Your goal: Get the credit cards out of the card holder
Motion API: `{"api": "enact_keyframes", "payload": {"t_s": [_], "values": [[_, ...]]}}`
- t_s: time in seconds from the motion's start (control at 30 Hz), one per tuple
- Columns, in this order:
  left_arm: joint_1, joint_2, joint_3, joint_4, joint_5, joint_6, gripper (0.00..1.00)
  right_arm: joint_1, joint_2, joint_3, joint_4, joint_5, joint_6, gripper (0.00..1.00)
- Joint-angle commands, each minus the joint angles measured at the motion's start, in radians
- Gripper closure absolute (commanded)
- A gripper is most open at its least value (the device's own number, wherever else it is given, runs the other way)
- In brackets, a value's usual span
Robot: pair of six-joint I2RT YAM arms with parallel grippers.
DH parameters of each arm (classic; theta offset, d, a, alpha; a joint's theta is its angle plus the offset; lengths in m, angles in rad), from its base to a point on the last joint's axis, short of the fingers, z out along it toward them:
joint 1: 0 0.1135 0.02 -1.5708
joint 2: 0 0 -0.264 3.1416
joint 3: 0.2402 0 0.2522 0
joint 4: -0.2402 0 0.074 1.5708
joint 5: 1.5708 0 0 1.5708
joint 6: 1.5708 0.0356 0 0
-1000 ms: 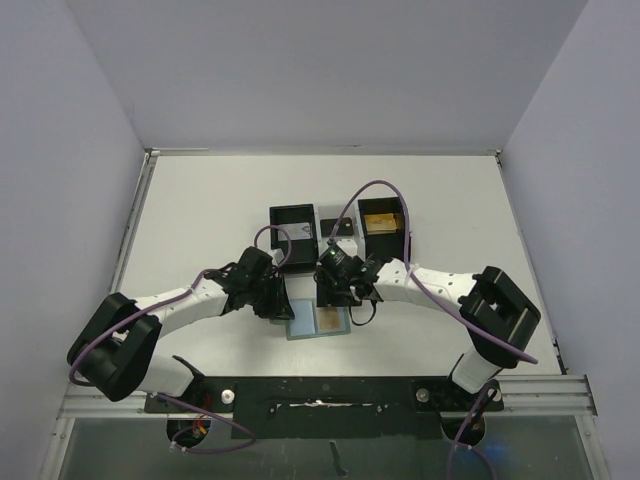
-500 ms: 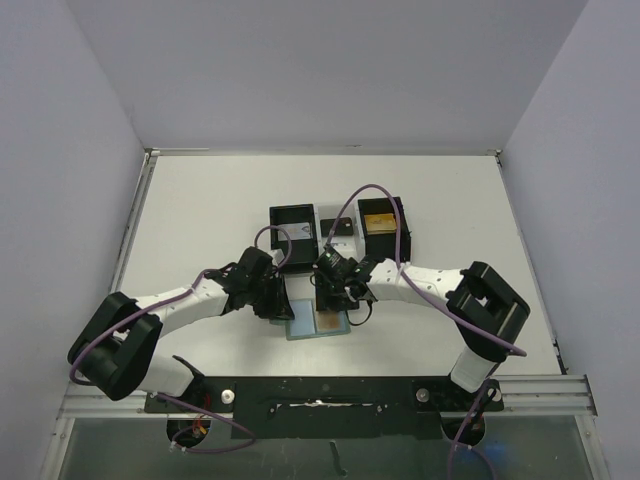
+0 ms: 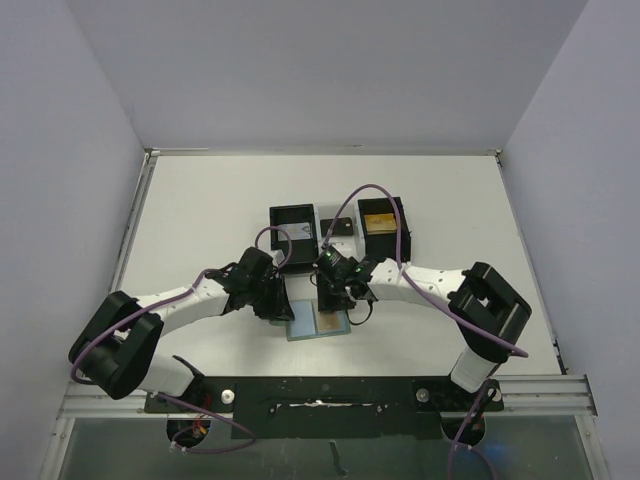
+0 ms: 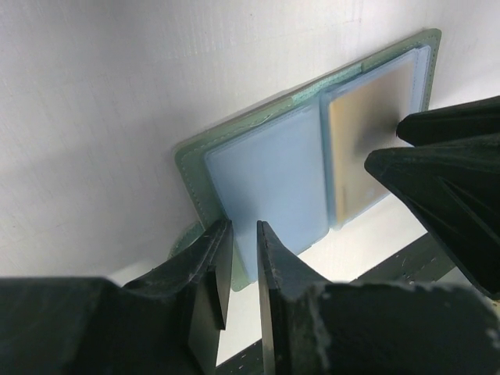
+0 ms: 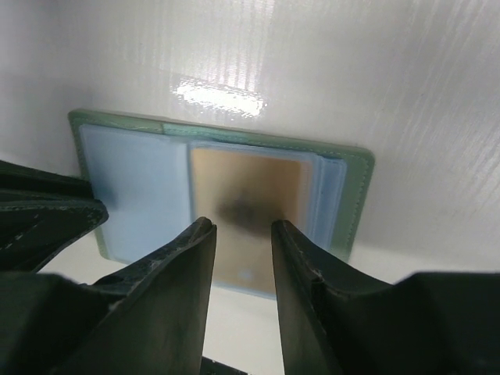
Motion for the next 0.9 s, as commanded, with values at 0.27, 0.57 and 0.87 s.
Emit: {"api": "enact_keyframes", "payload": {"t_s": [0.27, 0.57, 0.87], "values": [[-0.007, 0.006, 0.029, 0.04, 0.022, 0.01, 0.83, 0.008, -0.095, 0.024, 0.042, -0.024, -0.006, 0.65], [-0.006, 0.003, 0.028, 0.04, 0.017, 0.009, 0.83, 0.008, -0.07, 0.037, -0.074, 0.08, 0.028, 0.46], [-0.007, 0.007, 0.03, 0.04, 0.022, 0.011, 0.83, 0.017, -0.009, 0.05, -0.036, 0.033, 0.005, 0.49]]}}
